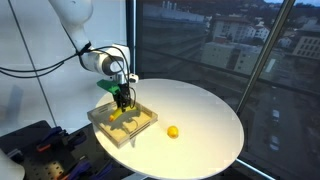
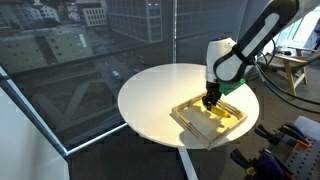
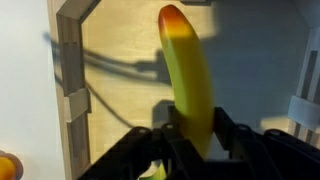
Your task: Put the banana in the box
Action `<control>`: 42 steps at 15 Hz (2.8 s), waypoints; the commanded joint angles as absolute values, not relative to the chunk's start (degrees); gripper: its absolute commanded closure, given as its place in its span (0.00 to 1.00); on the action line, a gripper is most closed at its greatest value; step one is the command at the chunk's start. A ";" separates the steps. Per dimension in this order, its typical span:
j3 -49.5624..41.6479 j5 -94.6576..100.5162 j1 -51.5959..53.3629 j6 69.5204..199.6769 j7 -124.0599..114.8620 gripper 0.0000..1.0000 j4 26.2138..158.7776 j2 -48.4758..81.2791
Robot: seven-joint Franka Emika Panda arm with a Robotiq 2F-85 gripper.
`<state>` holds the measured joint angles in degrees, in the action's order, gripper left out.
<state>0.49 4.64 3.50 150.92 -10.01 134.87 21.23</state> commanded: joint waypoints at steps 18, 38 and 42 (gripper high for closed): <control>0.78 1.97 3.03 150.61 -8.04 0.00 134.14 22.00; 0.17 1.07 1.92 145.48 -6.56 0.00 135.39 15.19; -0.27 1.36 1.76 143.89 -6.49 0.00 135.77 13.53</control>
